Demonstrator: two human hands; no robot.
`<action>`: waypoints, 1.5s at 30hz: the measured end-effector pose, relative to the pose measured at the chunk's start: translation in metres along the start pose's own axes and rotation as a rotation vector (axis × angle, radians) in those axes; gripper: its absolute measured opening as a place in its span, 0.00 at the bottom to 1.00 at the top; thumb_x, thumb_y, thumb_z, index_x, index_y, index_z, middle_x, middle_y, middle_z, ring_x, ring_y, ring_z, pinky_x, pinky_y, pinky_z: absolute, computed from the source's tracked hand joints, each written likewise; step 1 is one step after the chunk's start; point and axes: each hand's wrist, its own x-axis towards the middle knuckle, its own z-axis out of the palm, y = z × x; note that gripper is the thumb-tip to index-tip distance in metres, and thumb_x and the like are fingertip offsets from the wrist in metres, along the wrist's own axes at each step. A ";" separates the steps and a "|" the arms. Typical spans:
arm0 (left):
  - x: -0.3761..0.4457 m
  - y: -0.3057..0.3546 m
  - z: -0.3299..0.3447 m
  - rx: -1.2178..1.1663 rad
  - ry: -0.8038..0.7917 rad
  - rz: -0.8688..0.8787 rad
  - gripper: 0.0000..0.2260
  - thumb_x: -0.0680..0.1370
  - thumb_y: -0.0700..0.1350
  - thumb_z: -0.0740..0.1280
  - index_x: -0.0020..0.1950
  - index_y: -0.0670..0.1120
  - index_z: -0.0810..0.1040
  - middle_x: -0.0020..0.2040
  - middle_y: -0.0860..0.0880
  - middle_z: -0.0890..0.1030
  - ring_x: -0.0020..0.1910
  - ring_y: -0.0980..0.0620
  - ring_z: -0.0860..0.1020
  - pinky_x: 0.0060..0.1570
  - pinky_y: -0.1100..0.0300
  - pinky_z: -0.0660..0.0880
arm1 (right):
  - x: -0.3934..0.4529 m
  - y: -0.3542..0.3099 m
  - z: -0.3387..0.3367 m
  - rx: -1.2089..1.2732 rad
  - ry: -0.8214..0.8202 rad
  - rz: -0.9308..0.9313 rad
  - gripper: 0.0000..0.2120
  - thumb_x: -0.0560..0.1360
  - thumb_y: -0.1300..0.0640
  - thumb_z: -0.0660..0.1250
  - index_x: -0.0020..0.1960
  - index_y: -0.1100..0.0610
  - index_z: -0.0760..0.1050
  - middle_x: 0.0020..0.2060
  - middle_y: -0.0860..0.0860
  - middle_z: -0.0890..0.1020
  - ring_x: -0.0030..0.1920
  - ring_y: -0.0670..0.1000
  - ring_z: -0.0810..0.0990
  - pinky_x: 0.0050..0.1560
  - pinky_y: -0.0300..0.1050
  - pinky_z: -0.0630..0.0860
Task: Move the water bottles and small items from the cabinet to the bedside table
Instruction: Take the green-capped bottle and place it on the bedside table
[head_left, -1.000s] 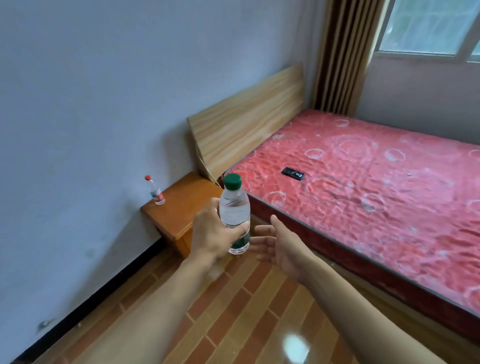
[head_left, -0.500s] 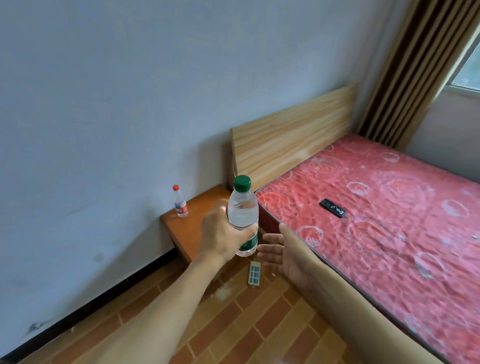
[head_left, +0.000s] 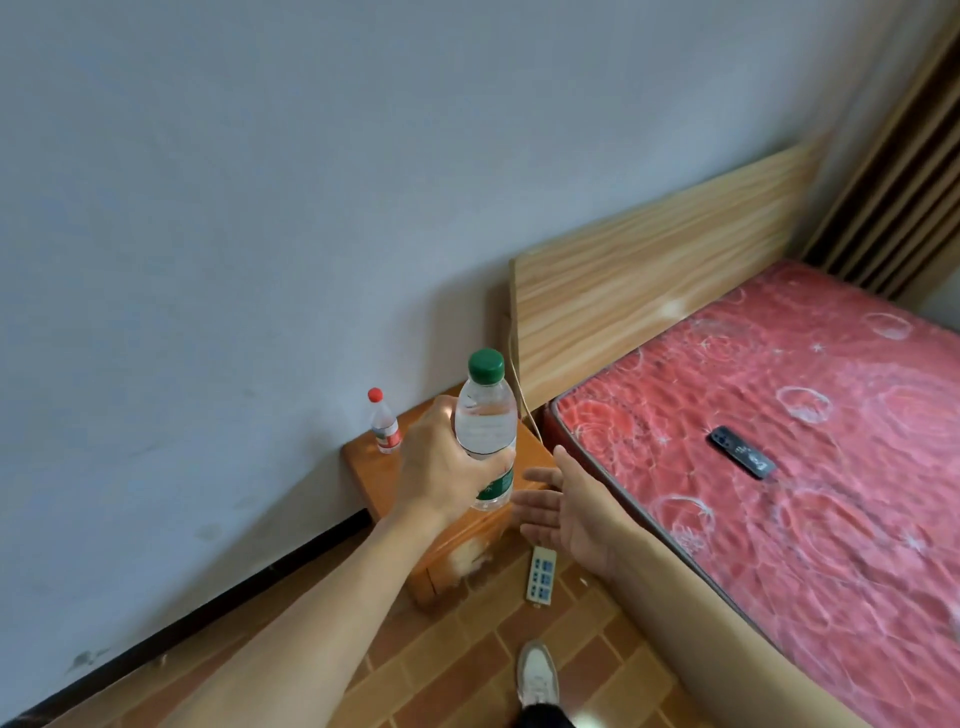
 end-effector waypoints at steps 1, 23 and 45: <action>0.013 -0.002 0.005 0.013 0.010 -0.011 0.26 0.66 0.60 0.79 0.58 0.54 0.73 0.50 0.57 0.80 0.46 0.58 0.80 0.34 0.77 0.73 | 0.014 -0.009 -0.001 -0.006 -0.010 0.012 0.27 0.80 0.36 0.53 0.60 0.57 0.76 0.54 0.60 0.83 0.57 0.59 0.82 0.59 0.55 0.78; 0.207 -0.090 0.067 0.066 0.059 -0.183 0.25 0.66 0.58 0.79 0.55 0.54 0.72 0.45 0.57 0.79 0.40 0.62 0.79 0.31 0.76 0.72 | 0.241 -0.113 0.025 -0.056 -0.092 0.213 0.27 0.81 0.36 0.50 0.63 0.56 0.74 0.57 0.59 0.81 0.58 0.58 0.80 0.62 0.58 0.76; 0.265 -0.285 0.153 -0.045 0.071 -0.264 0.27 0.67 0.60 0.78 0.62 0.52 0.74 0.51 0.56 0.80 0.47 0.58 0.80 0.43 0.76 0.75 | 0.428 -0.051 0.056 -0.066 0.000 0.277 0.28 0.80 0.35 0.49 0.64 0.54 0.74 0.60 0.58 0.80 0.61 0.58 0.78 0.65 0.59 0.73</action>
